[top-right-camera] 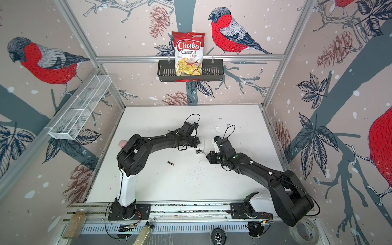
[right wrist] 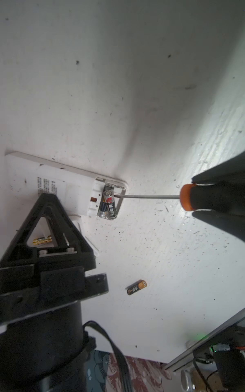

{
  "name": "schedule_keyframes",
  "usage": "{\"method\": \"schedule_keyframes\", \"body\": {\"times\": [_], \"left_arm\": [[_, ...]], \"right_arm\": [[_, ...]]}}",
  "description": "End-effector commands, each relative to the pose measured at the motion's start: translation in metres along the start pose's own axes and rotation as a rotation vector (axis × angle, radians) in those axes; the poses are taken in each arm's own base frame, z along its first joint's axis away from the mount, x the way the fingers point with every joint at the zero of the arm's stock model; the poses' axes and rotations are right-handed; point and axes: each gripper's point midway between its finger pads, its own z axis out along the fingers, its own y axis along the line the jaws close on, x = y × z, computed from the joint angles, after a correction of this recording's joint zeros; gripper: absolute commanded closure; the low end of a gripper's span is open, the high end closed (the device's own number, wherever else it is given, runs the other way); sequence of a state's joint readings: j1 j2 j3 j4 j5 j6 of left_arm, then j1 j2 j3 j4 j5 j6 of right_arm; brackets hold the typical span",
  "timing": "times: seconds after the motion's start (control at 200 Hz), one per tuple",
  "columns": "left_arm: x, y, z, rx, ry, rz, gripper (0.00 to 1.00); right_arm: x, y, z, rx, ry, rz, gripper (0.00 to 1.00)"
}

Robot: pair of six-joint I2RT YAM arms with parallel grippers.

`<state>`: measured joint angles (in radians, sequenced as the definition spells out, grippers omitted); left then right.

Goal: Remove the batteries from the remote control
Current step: 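Pry the first battery out of the compartment with the screwdriver tip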

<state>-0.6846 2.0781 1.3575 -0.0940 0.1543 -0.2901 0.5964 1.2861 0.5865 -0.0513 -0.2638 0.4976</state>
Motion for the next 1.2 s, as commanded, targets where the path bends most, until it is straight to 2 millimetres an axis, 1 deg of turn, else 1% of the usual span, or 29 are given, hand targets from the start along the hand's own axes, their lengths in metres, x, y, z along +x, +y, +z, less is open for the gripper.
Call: {"method": "schedule_keyframes", "body": {"times": [0.0, 0.28, 0.47, 0.655, 0.846, 1.051, 1.196], "left_arm": [[0.013, -0.004, 0.002, 0.021, 0.046, 0.000, 0.74], [0.012, -0.005, 0.001, 0.025, 0.045, -0.002, 0.75], [0.013, -0.005, 0.002, 0.026, 0.046, -0.003, 0.75], [0.013, -0.005, 0.003, 0.031, 0.046, -0.013, 0.75], [0.013, -0.005, 0.001, 0.027, 0.042, -0.016, 0.75], [0.011, -0.005, 0.000, 0.023, 0.039, -0.015, 0.75], [0.010, -0.005, 0.000, 0.024, 0.039, -0.014, 0.75]], "right_arm": [[-0.011, 0.009, -0.001, -0.033, -0.042, -0.011, 0.90], [-0.011, 0.008, 0.006, -0.033, -0.024, -0.011, 0.90], [-0.013, 0.014, 0.006, -0.059, -0.027, -0.021, 0.89], [-0.017, 0.025, 0.013, -0.104, -0.010, -0.035, 0.89], [-0.022, 0.035, 0.013, -0.133, -0.009, -0.054, 0.90], [-0.022, 0.035, 0.013, -0.128, 0.000, -0.059, 0.89], [-0.021, 0.033, 0.009, -0.110, -0.001, -0.065, 0.90]]}}
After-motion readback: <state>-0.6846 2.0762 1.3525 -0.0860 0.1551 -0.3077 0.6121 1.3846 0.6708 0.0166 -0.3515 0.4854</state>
